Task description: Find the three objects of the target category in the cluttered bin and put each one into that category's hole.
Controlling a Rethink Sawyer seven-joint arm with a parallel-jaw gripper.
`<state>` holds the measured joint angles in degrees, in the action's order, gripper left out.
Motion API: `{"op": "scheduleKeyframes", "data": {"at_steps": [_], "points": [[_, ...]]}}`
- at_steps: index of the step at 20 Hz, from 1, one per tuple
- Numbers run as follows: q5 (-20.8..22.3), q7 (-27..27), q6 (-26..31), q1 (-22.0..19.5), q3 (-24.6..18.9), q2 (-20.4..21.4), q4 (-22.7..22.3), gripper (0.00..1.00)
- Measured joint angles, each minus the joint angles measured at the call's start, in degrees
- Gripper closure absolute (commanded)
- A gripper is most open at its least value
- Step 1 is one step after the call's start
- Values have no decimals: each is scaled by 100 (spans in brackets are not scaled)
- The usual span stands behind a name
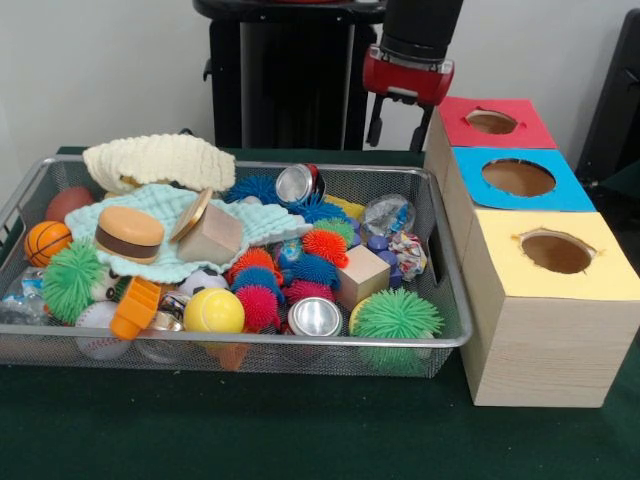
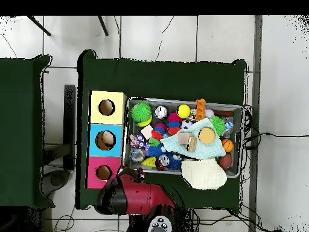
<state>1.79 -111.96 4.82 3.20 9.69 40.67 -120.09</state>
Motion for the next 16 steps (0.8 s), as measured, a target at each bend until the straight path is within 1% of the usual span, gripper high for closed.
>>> {"op": "scheduleKeyframes", "data": {"at_steps": [6,7,10,12,16], "points": [[0,0,-118,-60,7,-74,-27,0],[-1,0,-170,-149,1,-78,-51,100],[-1,0,-181,-201,-2,-77,-66,100],[-1,0,-186,-335,-7,-77,-126,100],[-1,0,-186,-434,-14,-77,-215,100]]}}
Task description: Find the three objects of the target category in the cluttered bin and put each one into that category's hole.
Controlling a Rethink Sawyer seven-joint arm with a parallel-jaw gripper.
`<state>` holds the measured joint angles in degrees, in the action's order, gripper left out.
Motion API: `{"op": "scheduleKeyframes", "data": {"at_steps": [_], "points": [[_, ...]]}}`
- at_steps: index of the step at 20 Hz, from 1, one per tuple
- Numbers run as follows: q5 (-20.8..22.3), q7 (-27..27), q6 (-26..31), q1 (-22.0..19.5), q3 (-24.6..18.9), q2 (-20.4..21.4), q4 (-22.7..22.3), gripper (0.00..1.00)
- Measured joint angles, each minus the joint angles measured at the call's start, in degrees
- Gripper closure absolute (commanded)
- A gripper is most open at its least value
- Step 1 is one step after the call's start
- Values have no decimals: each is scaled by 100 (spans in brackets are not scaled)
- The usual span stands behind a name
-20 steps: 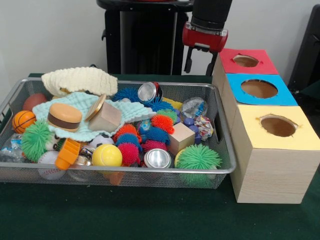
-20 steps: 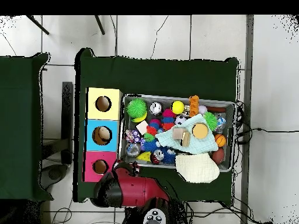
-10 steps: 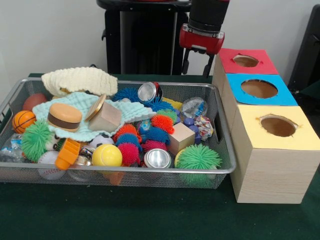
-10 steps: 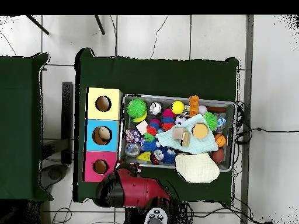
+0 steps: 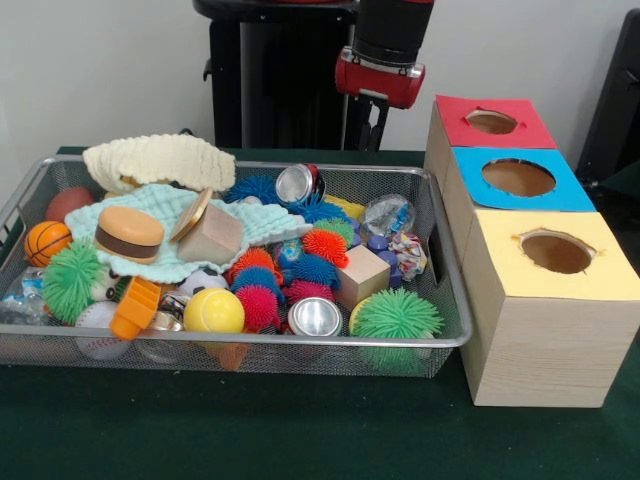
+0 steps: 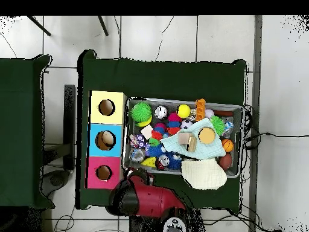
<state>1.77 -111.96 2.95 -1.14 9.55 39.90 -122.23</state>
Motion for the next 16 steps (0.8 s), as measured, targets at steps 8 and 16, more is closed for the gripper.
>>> {"op": "scheduleKeyframes", "data": {"at_steps": [8,16], "points": [[-1,0,-2,8,-7,1,-65,100],[-4,0,-120,240,40,-88,-49,100]]}}
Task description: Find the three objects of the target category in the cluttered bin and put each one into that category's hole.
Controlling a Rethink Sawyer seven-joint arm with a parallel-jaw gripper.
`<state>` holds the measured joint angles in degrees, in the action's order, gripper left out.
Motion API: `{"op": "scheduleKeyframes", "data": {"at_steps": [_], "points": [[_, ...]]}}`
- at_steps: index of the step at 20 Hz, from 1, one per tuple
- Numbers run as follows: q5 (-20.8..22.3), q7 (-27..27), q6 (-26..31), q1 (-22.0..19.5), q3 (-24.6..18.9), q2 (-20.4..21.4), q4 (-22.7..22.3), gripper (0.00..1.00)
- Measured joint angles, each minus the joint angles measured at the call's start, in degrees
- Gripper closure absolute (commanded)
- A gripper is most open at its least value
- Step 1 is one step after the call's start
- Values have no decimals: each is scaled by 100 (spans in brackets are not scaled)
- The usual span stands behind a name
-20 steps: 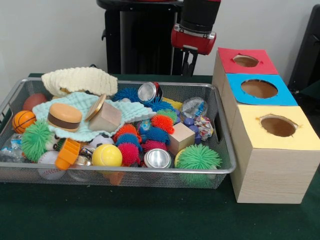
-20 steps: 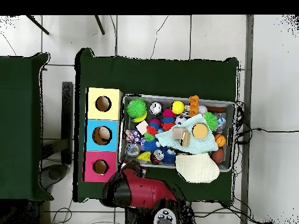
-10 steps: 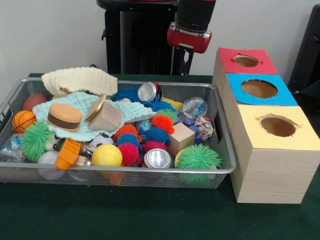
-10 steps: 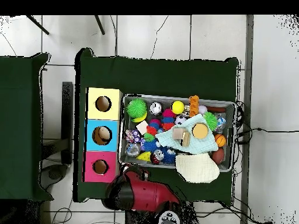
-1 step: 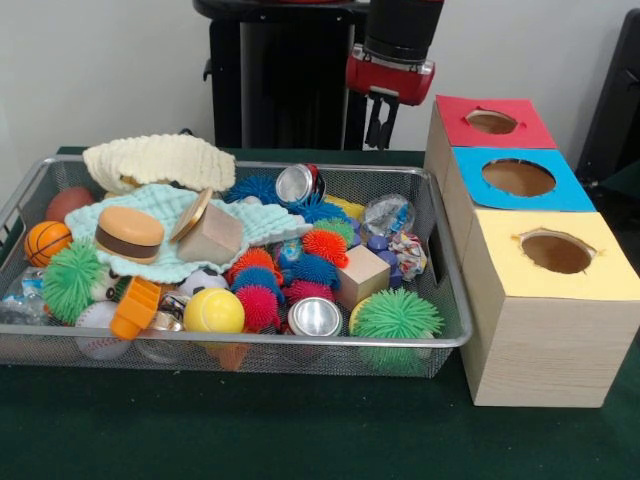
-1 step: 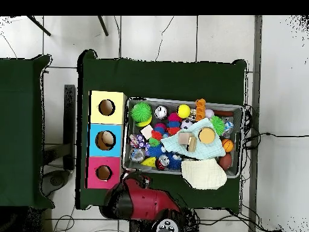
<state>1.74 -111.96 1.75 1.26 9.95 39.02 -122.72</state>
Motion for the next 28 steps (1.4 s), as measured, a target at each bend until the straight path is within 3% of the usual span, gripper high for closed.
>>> {"op": "scheduleKeyframes", "data": {"at_steps": [4,17,23,28], "points": [[-81,0,-303,69,40,-479,119,100],[-444,-5,-1488,914,686,-875,71,100],[-807,-5,-1904,875,693,-1444,295,100],[-868,-6,-1777,714,637,-1495,357,100]]}}
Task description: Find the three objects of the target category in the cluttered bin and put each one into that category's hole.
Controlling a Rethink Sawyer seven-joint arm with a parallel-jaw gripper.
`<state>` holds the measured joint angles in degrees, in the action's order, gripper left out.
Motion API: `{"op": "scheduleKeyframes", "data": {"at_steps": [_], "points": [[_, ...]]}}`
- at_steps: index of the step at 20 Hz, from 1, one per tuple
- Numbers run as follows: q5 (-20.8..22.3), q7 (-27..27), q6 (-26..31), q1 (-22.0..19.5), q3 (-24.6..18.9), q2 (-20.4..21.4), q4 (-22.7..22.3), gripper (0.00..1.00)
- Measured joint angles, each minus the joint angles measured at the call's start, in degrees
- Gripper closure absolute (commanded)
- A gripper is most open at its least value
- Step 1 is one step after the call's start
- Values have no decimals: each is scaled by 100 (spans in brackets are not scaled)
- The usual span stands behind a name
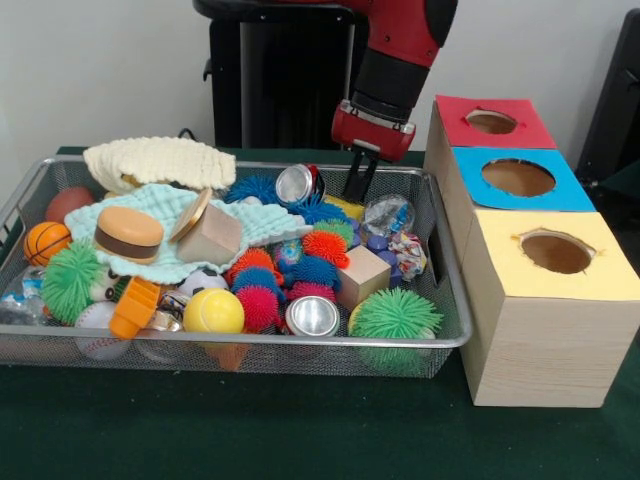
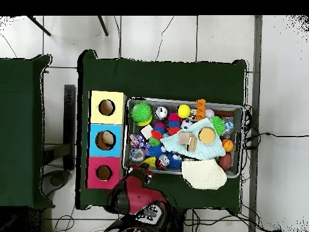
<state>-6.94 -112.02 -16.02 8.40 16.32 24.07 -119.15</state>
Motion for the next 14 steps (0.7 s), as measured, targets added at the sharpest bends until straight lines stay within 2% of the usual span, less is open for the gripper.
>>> {"op": "scheduleKeyframes", "data": {"at_steps": [5,14], "points": [[0,1,455,-259,-36,314,-3,100],[-19,1,511,-143,81,436,-6,100]]}}
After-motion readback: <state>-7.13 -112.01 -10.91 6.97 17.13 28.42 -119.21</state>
